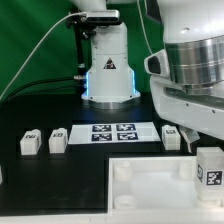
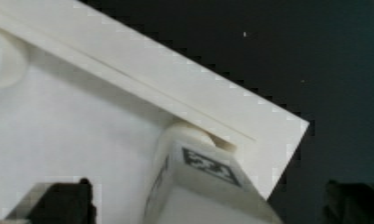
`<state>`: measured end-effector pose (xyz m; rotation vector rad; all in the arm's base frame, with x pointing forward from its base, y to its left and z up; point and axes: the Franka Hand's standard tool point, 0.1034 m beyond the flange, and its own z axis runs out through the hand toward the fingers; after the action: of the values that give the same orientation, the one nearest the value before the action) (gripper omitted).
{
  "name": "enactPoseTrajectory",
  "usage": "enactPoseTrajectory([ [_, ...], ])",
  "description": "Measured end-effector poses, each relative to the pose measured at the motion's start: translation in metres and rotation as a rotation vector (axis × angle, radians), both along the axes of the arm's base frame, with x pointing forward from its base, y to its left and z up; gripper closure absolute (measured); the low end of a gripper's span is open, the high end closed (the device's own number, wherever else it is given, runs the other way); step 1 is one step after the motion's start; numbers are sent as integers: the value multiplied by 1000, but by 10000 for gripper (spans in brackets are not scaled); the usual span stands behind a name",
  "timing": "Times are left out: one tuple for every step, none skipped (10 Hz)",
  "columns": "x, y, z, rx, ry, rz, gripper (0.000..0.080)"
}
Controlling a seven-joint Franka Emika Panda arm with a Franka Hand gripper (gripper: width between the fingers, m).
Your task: Assemble one leg
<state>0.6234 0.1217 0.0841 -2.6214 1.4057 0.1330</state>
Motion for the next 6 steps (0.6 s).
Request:
enactPoseTrajectory([
  [-1,1,1,-22,-17,150,150],
  [2,4,4,-83,-45,382,150],
  [6,5,5,-103,-86,559,150],
  [6,4,4,-109,-109,713,150],
  [6,4,3,-117,-136,877,150],
  [5,7,1,-115,-140,898,150],
])
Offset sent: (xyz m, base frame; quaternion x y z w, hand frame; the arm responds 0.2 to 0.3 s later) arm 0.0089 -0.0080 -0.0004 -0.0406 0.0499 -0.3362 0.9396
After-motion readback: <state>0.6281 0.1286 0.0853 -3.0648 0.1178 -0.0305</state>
